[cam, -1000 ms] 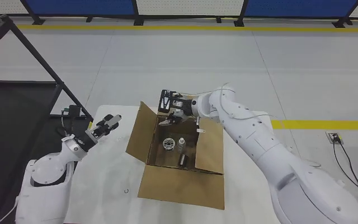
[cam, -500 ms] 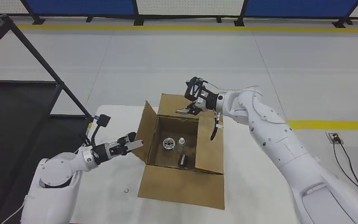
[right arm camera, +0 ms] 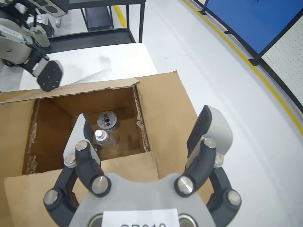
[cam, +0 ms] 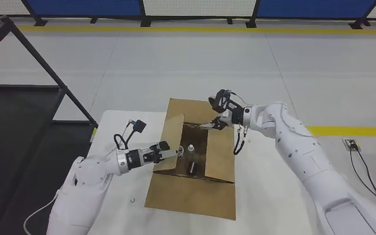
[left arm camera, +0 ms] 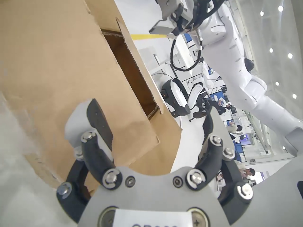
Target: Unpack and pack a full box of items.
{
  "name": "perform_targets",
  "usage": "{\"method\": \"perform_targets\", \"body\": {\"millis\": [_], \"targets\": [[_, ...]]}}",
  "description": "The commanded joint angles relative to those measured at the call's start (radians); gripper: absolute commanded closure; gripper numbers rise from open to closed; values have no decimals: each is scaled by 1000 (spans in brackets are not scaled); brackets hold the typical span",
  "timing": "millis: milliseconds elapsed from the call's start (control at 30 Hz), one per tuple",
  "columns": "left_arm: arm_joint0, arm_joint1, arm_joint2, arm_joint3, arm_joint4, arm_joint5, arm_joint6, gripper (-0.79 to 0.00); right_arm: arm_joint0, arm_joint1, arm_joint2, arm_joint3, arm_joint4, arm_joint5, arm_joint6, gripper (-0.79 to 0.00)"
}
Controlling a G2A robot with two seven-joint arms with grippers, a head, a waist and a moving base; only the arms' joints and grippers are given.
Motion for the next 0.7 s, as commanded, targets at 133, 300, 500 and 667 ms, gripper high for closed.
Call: {"method": "perform_targets", "body": {"millis": [133, 300, 500, 667], "targets": [[-34, -10, 67, 51, 33, 44, 69, -785, -65, 48, -24, -73, 67, -14, 74, -785], [-54, -17, 101, 85, 51, 63, 116, -785, -57, 69, -98, -87, 216, -14, 247, -785], [-62, -18, 116, 99, 55, 63, 141, -785, -32, 84, -182, -104, 377, -14, 358, -785], [-62, -18, 123, 100, 51, 66, 152, -785, -7, 89, -242, -78, 486, -14, 424, -785]]}}
